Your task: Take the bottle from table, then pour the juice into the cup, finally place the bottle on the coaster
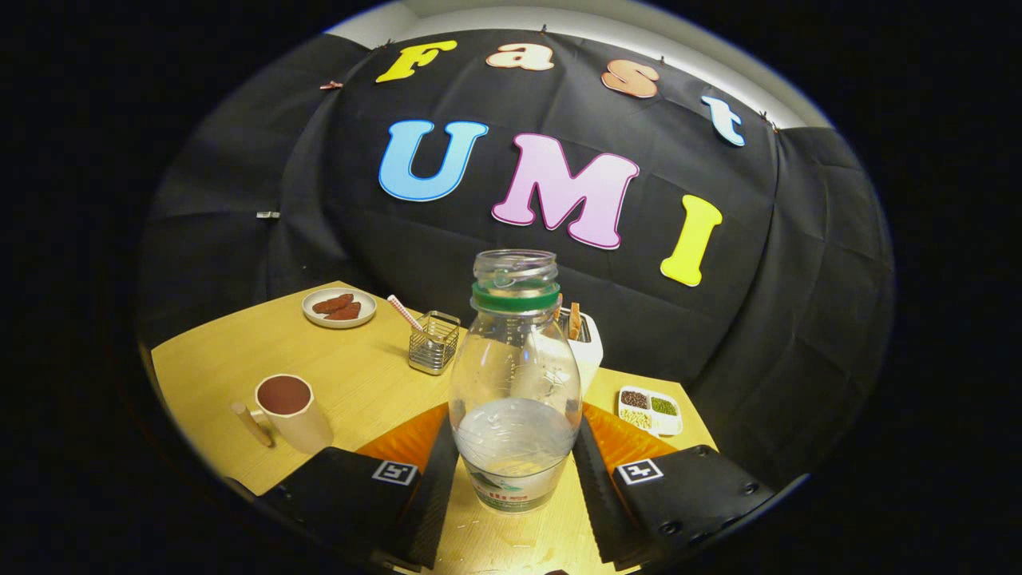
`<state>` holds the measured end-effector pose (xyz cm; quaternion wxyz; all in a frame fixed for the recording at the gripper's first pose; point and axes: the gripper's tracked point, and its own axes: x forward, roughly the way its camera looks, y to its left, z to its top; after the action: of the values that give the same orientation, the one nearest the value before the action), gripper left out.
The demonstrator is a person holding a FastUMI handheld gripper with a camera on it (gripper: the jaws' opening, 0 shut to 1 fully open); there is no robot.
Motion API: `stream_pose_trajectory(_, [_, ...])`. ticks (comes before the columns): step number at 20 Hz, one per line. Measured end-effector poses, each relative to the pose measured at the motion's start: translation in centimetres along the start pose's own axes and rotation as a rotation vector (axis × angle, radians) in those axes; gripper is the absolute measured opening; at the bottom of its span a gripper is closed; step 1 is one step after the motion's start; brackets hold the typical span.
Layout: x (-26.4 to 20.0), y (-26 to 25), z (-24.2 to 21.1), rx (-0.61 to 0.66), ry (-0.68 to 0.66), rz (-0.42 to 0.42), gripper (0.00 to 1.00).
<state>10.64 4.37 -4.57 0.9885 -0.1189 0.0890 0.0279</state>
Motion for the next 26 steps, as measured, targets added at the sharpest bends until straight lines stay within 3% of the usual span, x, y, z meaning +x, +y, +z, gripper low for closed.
stream_pose_trajectory(15, [1.1,4.9,-1.6,-0.492,0.093,-0.048,0.75])
stream_pose_trajectory(26, [3.0,10.9,-1.2,-0.804,0.018,0.014,0.75])
